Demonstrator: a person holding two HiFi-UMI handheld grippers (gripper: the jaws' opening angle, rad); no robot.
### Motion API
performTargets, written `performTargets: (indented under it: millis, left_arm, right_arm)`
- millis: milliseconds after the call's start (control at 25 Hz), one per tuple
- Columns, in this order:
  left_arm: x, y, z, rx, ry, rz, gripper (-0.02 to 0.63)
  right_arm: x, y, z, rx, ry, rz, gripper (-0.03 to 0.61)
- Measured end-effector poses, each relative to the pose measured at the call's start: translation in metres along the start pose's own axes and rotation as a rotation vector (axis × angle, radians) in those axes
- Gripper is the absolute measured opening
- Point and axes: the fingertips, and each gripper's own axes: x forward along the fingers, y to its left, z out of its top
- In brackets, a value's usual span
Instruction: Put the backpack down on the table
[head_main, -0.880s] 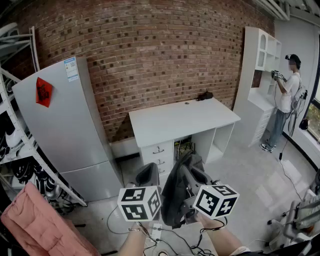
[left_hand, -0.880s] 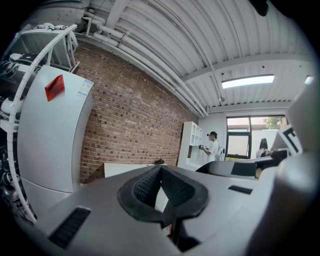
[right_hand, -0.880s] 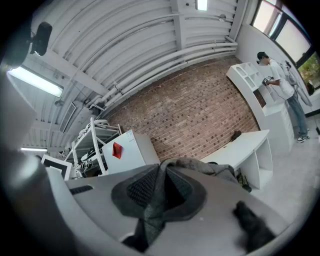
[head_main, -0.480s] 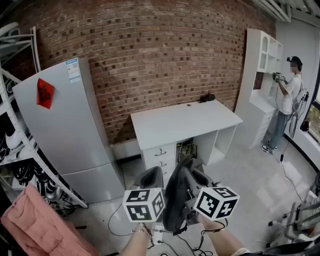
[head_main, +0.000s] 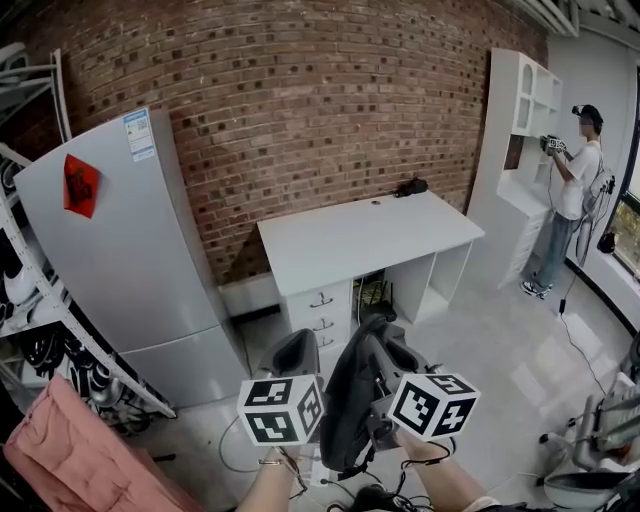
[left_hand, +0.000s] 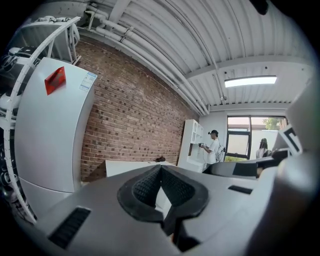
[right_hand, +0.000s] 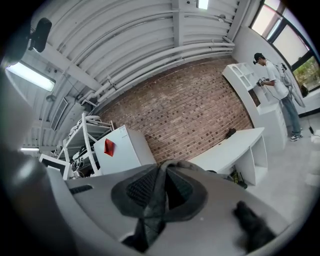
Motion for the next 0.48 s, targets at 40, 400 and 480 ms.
performTargets:
  millis: [40, 400, 480]
  left_arm:
    - [0.003, 0.001, 0.000, 0.005, 0.001, -0.003, 0.013]
    - [0.051, 0.012, 0.023, 0.035, -0.033, -0.014, 0.013]
    - [0.068, 0.014, 0.030, 0.032, -0.046, -0.014, 0.012]
  right_arm:
    - [0.002, -0.001, 0.002, -0.001, -0.005, -0.002, 0.052]
    - [0.042, -0.018, 0.039, -0.091, -0.061, -0.013, 0.051]
    - [0.056, -0.028, 0.049, -0.112, -0.065, -0.018, 0.051]
